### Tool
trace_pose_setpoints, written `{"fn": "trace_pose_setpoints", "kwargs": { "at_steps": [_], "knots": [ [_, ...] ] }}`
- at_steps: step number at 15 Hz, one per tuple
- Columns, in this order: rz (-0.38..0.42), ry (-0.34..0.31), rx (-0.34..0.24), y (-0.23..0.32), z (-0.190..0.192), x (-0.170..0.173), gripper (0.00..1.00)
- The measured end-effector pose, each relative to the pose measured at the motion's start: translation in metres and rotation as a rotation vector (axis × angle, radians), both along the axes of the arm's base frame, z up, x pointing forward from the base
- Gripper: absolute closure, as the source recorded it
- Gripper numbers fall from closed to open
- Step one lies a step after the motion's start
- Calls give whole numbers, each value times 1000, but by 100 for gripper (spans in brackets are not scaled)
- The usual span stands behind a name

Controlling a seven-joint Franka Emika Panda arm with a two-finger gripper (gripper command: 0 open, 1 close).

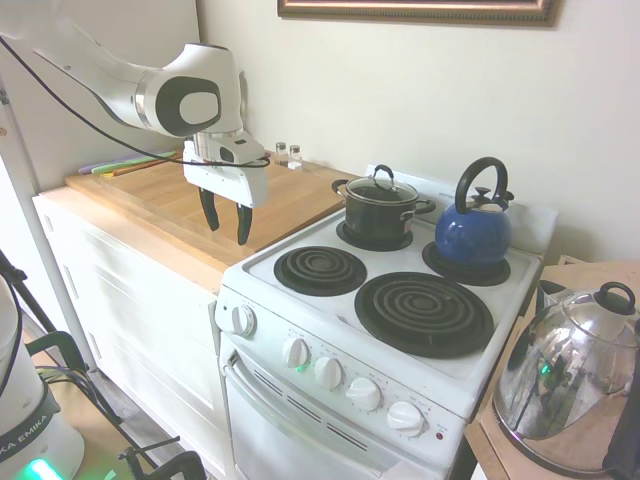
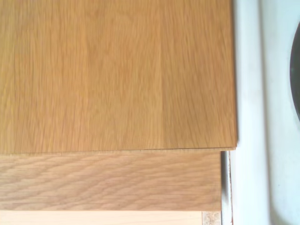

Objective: Uncover the lid of the pot

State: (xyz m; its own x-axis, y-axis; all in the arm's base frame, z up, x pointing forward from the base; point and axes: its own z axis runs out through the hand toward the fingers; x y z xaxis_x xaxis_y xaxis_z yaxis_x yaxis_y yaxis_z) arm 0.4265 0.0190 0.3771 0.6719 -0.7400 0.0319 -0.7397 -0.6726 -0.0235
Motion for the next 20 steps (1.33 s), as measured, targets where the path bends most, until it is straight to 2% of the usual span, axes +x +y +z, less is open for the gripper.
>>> {"fn": "trace_pose_setpoints", "kwargs": {
  "at_steps": [3, 5, 9, 12, 16, 20],
  "knots": [
    [3, -6, 0, -1, 3, 0, 0],
    [-9, -43, 1, -5, 21, -2, 0],
    [-70, -151, 6, -35, 110, -6, 0],
    [-72, -238, 4, -56, 174, 16, 0],
    [32, -233, -14, -92, 196, 80, 0],
    [183, -219, -74, -126, 198, 146, 0]
  ]
}}
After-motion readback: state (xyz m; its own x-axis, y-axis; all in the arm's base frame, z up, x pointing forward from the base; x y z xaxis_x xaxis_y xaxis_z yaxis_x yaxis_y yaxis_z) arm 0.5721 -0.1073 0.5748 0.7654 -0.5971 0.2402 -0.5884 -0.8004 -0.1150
